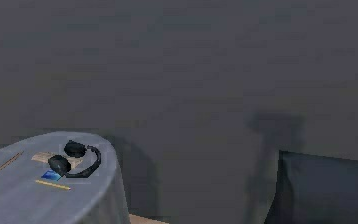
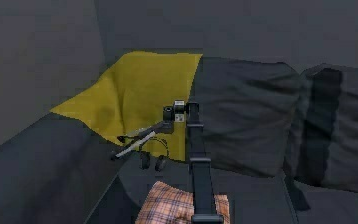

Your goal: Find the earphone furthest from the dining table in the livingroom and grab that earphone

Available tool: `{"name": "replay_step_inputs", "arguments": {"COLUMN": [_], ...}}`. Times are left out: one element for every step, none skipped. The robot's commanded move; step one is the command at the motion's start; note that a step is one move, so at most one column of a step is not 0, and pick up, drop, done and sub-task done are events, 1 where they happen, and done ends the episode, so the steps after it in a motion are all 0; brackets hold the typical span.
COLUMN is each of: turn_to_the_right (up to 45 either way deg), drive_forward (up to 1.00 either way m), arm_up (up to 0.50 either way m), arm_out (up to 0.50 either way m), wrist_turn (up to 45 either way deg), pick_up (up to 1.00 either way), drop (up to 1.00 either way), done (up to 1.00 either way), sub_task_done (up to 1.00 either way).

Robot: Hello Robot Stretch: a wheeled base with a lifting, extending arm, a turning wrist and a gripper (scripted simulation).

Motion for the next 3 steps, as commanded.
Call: {"name": "replay_step_inputs", "arguments": {"turn_to_the_right": [0.0, 0.0, 0.0], "drive_forward": [0.0, 0.0, 0.0], "arm_up": [0.0, 0.0, -0.3], "arm_out": [0.0, 0.0, 0.0], "wrist_turn": [45.0, 21.0, 0.0], "pick_up": [0.0, 0.0, 0.0], "drop": [0.0, 0.0, 0.0], "done": [0.0, 0.0, 0.0], "sub_task_done": [0.0, 0.0, 0.0]}}
